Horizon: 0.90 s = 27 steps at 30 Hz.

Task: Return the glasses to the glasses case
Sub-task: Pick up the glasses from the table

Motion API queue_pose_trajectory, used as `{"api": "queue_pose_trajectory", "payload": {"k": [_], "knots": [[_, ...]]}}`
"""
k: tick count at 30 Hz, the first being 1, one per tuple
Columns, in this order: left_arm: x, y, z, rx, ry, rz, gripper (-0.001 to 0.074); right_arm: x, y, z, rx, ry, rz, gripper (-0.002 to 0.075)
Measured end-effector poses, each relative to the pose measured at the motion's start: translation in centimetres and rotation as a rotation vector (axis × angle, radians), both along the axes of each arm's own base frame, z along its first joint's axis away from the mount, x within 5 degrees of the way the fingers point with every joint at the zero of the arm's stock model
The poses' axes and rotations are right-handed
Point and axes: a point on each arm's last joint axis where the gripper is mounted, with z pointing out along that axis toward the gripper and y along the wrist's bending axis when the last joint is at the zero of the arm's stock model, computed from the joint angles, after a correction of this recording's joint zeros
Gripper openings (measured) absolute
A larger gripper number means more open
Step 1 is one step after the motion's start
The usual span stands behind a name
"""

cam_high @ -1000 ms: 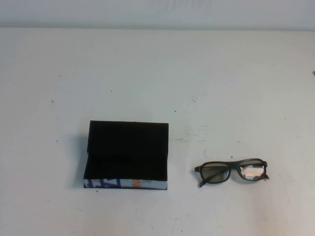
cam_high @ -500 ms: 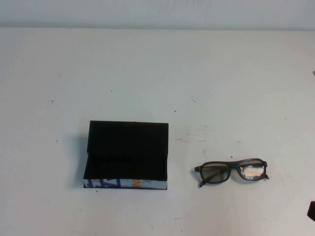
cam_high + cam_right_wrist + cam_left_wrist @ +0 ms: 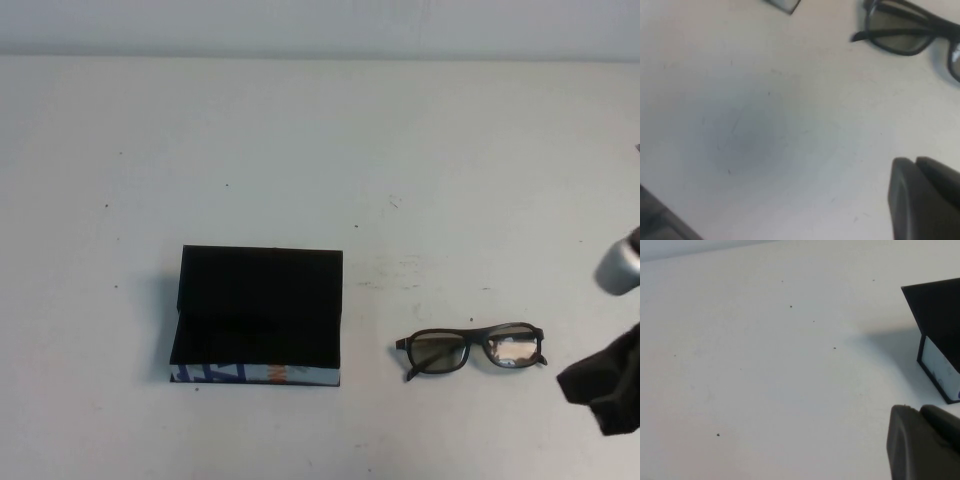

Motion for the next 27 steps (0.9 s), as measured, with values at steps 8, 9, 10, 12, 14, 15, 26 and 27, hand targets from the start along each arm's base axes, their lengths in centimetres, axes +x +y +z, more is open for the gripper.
{"api": "queue_pose_trajectory", "payload": {"k": [8,9,10,12,14,15,26,27], "knots": [[0.0,0.0,0.0,0.000,0.000,0.000,0.0001,3.7,4.6,-0.6,-0.245,-0.096,0.417,-0.0008],[0.0,0.0,0.0,0.000,0.000,0.000,0.0001,4.5,4.8,-0.8,-0.281,-0.112,0.461,0.0003],[0.0,0.0,0.0,0.000,0.000,0.000,0.0001,5.2,5.0,-1.1,-0.317,-0.124,0.504,0.0023],[0.0,0.0,0.0,0.000,0.000,0.000,0.0001,6.5,5.3,-1.8,-0.381,-0.141,0.584,0.0086],[0.0,0.0,0.0,0.000,0.000,0.000,0.0001,7.6,5.6,-2.4,-0.430,-0.152,0.642,0.0195],[0.0,0.0,0.0,0.000,0.000,0.000,0.0001,8.2,5.7,-2.8,-0.454,-0.154,0.673,0.0258],[0.0,0.0,0.0,0.000,0.000,0.000,0.0001,12.7,7.5,-6.4,-0.546,-0.190,0.893,0.0422],[0.0,0.0,0.0,0.000,0.000,0.000,0.0001,13.0,7.7,-6.6,-0.547,-0.187,0.900,0.0422]]}}
